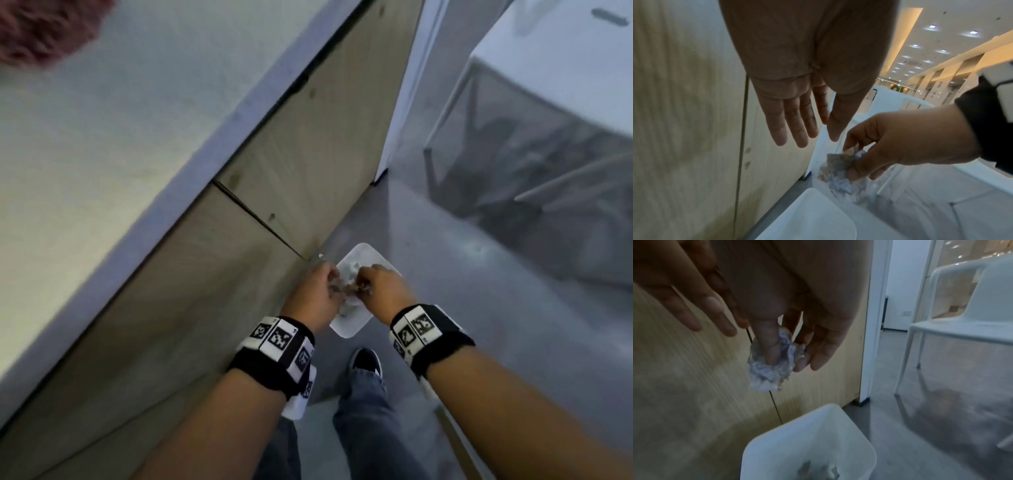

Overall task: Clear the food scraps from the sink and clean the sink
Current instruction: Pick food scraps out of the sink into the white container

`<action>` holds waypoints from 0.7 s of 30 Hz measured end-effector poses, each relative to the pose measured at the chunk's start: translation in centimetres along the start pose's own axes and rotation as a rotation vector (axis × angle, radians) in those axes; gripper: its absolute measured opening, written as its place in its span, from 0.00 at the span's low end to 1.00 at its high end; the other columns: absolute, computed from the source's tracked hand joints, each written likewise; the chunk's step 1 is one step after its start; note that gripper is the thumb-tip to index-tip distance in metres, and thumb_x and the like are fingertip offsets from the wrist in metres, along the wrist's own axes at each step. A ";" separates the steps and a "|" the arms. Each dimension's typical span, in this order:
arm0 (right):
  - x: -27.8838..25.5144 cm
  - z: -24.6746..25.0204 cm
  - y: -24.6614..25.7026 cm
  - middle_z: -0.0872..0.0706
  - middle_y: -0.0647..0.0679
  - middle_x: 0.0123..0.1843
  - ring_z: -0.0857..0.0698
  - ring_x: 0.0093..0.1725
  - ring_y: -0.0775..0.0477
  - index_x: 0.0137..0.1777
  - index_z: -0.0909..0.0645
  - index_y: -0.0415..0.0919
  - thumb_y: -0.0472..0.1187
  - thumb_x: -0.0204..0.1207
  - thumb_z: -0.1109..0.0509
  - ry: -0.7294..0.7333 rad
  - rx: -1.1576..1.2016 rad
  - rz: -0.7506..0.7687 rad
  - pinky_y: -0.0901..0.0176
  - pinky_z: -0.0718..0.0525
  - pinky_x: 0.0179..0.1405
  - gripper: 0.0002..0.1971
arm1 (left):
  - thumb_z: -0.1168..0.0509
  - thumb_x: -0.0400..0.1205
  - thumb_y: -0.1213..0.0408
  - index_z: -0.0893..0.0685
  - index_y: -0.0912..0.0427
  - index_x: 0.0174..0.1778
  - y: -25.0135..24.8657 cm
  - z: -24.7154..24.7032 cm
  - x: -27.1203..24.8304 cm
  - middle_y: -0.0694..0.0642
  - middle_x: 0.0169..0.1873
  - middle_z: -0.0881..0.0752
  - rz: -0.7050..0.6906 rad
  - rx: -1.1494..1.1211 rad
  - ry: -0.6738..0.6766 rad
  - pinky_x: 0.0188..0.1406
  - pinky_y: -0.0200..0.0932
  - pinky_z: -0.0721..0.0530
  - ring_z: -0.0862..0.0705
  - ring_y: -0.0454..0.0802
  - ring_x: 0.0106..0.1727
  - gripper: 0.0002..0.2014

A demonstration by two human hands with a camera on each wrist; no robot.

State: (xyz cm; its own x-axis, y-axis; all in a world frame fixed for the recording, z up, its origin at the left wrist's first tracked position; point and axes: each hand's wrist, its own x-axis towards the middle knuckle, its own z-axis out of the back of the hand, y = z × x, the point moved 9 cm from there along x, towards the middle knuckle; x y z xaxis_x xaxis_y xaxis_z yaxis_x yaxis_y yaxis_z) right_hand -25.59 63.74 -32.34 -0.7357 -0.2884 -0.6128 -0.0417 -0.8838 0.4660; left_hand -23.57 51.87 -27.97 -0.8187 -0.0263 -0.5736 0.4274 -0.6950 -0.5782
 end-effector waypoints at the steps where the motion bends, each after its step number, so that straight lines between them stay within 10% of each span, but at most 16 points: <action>1: 0.7 -1.0 -0.9 0.17 0.43 0.60 0.17 0.58 0.38 0.59 0.18 0.42 0.41 0.78 0.35 0.009 -0.012 -0.031 0.55 0.22 0.54 0.11 | 0.36 0.78 0.72 0.23 0.61 0.61 0.9 -0.6 0.3 0.54 0.58 0.19 0.005 0.002 0.009 0.60 0.44 0.21 0.19 0.54 0.60 0.15; 6: 2.5 -5.7 -3.6 0.28 0.46 0.78 0.24 0.72 0.41 0.76 0.29 0.49 0.40 0.82 0.39 0.139 -0.062 -0.129 0.54 0.28 0.71 0.22 | 0.36 0.78 0.73 0.22 0.61 0.60 5.2 -3.1 1.0 0.57 0.62 0.20 0.061 0.005 0.032 0.63 0.50 0.22 0.21 0.55 0.63 0.15; 21: -0.5 4.1 6.0 0.19 0.51 0.64 0.17 0.60 0.46 0.63 0.21 0.52 0.44 0.80 0.39 -0.025 -0.082 0.096 0.62 0.24 0.52 0.14 | 0.37 0.79 0.71 0.20 0.59 0.60 0.3 3.3 -0.7 0.56 0.63 0.22 0.006 -0.043 -0.075 0.63 0.47 0.22 0.19 0.54 0.61 0.14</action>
State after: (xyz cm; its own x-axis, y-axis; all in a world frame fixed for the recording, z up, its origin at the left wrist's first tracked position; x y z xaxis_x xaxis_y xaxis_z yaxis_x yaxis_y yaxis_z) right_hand -28.19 60.09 -26.63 -0.7501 -0.3652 -0.5514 0.0844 -0.8797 0.4679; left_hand -24.15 49.28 -25.79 -0.8418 -0.0852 -0.5330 0.4471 -0.6634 -0.6000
